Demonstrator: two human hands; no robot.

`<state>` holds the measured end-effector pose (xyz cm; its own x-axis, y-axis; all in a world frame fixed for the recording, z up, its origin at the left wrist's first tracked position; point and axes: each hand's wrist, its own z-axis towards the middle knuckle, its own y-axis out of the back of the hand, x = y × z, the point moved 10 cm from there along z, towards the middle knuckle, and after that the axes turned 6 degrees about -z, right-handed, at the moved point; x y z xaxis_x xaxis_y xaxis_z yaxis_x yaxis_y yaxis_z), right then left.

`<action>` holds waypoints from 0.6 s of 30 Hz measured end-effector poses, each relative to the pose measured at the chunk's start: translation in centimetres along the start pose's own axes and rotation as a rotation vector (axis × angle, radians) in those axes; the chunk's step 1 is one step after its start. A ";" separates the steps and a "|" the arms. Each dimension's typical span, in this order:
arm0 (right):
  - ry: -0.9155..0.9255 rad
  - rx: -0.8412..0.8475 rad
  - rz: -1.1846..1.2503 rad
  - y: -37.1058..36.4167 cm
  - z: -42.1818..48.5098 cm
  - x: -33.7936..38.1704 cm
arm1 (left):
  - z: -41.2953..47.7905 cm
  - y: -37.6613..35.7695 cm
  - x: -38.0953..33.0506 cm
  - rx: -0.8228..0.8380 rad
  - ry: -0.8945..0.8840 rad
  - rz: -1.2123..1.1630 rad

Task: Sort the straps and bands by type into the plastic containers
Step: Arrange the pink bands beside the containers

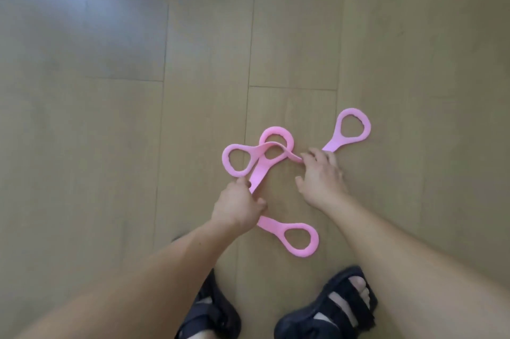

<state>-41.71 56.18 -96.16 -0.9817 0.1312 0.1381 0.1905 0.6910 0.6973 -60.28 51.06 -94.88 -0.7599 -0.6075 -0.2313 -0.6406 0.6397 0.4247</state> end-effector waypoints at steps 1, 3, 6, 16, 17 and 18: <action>0.001 -0.027 -0.020 -0.4 0.3 -0.1 | 0.6 -0.4 0.4 -0.023 0.013 -0.003; 0.002 -0.104 -0.030 -0.3 0.7 -0.5 | 1.5 -1.3 1.0 -0.038 0.040 0.009; -0.038 -0.145 0.139 0.9 0.5 -1.3 | 1.7 -1.9 1.3 -0.005 0.081 0.018; -0.082 -0.248 0.584 13.1 -7.5 -1.5 | -7.9 5.2 -8.3 -0.024 -0.043 -0.405; -0.074 -0.265 0.612 14.7 -8.7 -1.5 | -9.3 6.3 -9.7 -0.016 -0.060 -0.433; -0.061 -0.282 0.637 16.3 -10.0 -1.6 | -10.9 7.3 -11.3 -0.005 -0.094 -0.460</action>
<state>-37.02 60.18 -77.97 -0.6757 0.4947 0.5466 0.7145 0.2568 0.6508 -55.14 57.50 -79.62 -0.4038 -0.7822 -0.4744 -0.9130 0.3115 0.2634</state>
